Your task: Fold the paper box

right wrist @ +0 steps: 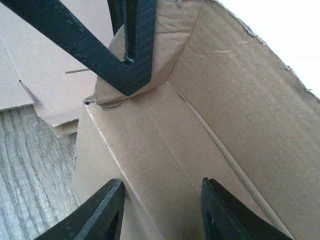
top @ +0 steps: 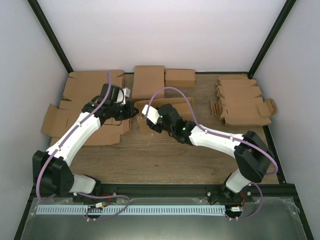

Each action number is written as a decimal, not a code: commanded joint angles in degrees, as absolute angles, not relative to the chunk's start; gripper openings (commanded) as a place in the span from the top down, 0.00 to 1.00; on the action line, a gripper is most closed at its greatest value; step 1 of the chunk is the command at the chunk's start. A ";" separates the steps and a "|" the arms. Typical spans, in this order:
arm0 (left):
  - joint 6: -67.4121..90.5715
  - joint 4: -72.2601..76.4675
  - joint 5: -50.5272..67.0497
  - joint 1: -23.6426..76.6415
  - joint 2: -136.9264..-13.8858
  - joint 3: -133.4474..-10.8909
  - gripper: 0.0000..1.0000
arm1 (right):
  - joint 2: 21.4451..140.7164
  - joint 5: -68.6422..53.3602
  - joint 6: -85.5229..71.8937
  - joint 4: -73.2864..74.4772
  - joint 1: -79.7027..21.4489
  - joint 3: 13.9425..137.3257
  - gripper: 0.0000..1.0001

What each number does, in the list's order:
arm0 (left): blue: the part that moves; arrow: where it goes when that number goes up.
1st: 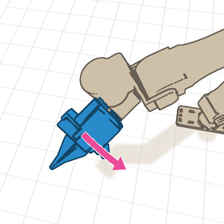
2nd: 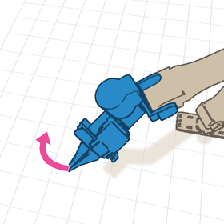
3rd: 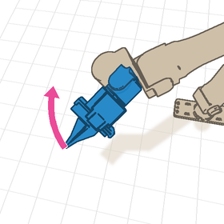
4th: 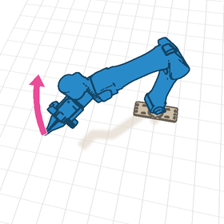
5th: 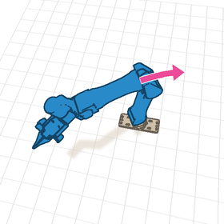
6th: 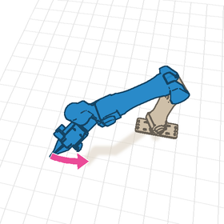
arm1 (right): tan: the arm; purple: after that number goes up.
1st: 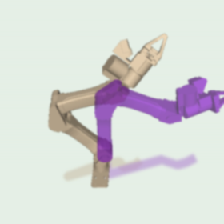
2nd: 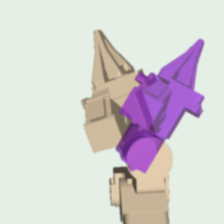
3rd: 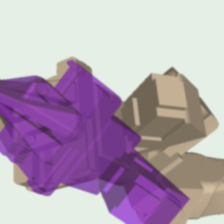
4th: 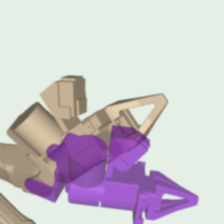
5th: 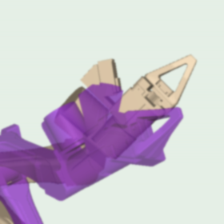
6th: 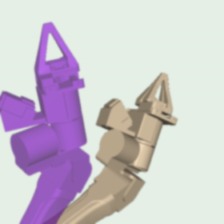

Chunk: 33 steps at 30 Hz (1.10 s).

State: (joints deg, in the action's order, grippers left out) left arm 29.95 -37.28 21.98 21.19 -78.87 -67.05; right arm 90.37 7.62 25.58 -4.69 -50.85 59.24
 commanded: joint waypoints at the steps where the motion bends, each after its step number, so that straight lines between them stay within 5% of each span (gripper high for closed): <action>1: 29.18 -46.01 24.68 22.33 -78.10 -65.66 0.96 | 91.49 9.32 23.99 -5.46 -51.15 61.19 0.57; 23: 25.21 -51.81 15.18 21.40 -79.09 -66.92 0.96 | 90.67 10.72 23.89 -5.53 -51.11 60.56 0.57; 33: 27.93 -45.75 20.78 21.39 -79.05 -63.30 0.96 | 90.44 10.37 23.58 -5.36 -51.13 60.82 0.57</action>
